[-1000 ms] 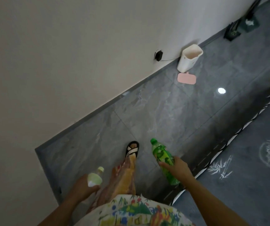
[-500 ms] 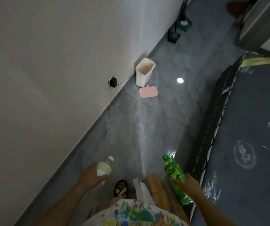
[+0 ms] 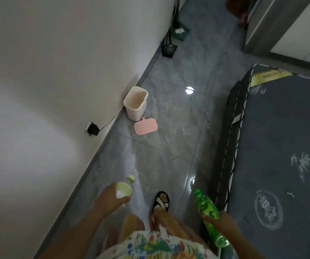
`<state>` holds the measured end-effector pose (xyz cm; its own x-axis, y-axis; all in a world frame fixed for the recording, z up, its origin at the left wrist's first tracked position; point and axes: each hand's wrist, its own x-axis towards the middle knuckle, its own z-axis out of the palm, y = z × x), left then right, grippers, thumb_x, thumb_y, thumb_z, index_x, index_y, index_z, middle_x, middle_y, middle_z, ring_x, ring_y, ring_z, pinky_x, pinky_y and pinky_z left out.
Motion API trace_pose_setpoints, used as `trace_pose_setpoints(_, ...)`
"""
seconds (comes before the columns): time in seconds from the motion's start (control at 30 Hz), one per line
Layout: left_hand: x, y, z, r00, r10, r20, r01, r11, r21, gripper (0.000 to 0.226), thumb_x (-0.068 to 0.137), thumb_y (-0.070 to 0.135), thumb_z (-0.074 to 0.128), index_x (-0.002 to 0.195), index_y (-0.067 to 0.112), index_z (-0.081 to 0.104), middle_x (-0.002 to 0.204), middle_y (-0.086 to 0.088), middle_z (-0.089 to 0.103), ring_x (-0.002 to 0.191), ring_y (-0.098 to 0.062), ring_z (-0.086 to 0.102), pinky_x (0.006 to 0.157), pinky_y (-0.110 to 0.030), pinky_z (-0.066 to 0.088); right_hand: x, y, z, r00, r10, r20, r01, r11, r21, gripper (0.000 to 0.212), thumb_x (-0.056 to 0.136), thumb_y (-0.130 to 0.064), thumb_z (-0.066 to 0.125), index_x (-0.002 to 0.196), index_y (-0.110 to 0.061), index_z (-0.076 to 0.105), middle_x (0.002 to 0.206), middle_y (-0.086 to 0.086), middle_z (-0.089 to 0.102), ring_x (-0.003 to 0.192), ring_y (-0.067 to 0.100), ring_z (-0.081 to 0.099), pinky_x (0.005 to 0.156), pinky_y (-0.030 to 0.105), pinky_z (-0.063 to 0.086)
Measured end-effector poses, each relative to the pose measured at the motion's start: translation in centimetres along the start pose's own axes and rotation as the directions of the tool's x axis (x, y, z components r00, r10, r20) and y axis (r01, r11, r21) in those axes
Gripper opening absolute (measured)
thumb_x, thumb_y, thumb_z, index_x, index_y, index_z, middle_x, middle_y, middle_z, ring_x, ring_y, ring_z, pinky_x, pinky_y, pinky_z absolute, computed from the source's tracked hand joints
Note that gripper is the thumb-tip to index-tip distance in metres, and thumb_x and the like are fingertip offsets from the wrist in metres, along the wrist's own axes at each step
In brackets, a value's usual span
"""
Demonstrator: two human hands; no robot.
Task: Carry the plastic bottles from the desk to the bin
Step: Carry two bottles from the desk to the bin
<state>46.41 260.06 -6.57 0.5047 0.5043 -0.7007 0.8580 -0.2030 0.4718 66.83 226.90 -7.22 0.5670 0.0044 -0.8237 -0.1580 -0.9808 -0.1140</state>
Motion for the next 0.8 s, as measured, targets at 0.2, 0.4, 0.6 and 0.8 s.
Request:
trace_pose_setpoints(0.2, 4.3, 3.5, -1.8, 0.992, -0.124, 0.023, 0.125, 0.991, -0.056, 0.069, 0.072, 0.038, 0.078, 0.127, 0.006, 0.051, 0.129, -0.014, 0.058, 0.115, -0.027, 0.057, 0.098, -0.037, 0.046, 5.3, -10.7, -7.6, 0.993, -0.122, 0.009, 0.122, 0.992, -0.026, 0.075, 0.074, -0.060, 0.067, 0.124, -0.007, 0.049, 0.121, 0.016, 0.061, 0.107, 0.032, 0.060, 0.083, 0.034, 0.047)
trace_pose_setpoints(0.4, 11.0, 6.5, -4.9, 0.979, -0.189, 0.078, 0.196, 0.975, -0.102, 0.057, 0.070, 0.035, 0.076, 0.116, 0.005, 0.062, 0.117, -0.015, 0.066, 0.106, -0.028, 0.063, 0.096, -0.040, 0.050, 10.8, -22.0, -12.6, 0.970, -0.243, 0.023, 0.244, 0.965, -0.093, 0.075, 0.071, -0.062, 0.066, 0.125, -0.014, 0.047, 0.118, 0.011, 0.061, 0.104, 0.028, 0.062, 0.091, 0.042, 0.053)
trace_pose_setpoints(0.6, 20.8, 12.2, -9.5, 0.962, -0.273, 0.021, 0.273, 0.952, -0.139, 0.034, 0.078, 0.027, 0.072, 0.104, 0.006, 0.063, 0.111, -0.011, 0.065, 0.108, -0.030, 0.063, 0.090, -0.033, 0.049, 16.6, -31.4, -18.9, 0.967, -0.250, 0.048, 0.255, 0.939, -0.232, 0.072, 0.071, -0.063, 0.067, 0.119, -0.011, 0.053, 0.113, 0.012, 0.064, 0.101, 0.028, 0.063, 0.088, 0.036, 0.053)
trace_pose_setpoints(0.8, 30.2, 21.0, -16.2, 0.979, -0.204, -0.005, 0.201, 0.968, -0.150, 0.050, 0.078, 0.038, 0.071, 0.117, 0.010, 0.056, 0.117, -0.009, 0.064, 0.107, -0.024, 0.062, 0.084, -0.028, 0.046, 20.8, -39.1, -26.3, 0.976, -0.209, 0.060, 0.216, 0.912, -0.350, 0.076, 0.070, -0.066, 0.065, 0.122, -0.012, 0.051, 0.115, 0.009, 0.064, 0.090, 0.022, 0.060, 0.081, 0.031, 0.049)
